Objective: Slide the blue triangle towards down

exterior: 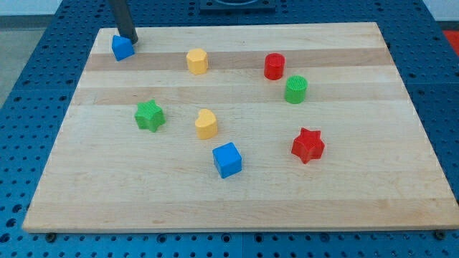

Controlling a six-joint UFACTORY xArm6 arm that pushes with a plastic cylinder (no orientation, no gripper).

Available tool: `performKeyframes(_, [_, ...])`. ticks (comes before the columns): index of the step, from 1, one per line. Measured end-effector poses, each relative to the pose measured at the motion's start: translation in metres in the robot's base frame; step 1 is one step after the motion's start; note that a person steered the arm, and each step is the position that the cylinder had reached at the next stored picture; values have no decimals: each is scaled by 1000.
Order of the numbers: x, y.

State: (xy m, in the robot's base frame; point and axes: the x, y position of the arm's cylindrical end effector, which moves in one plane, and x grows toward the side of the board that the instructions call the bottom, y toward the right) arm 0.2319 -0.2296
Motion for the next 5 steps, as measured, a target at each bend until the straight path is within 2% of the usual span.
performKeyframes(5, [18,-21])
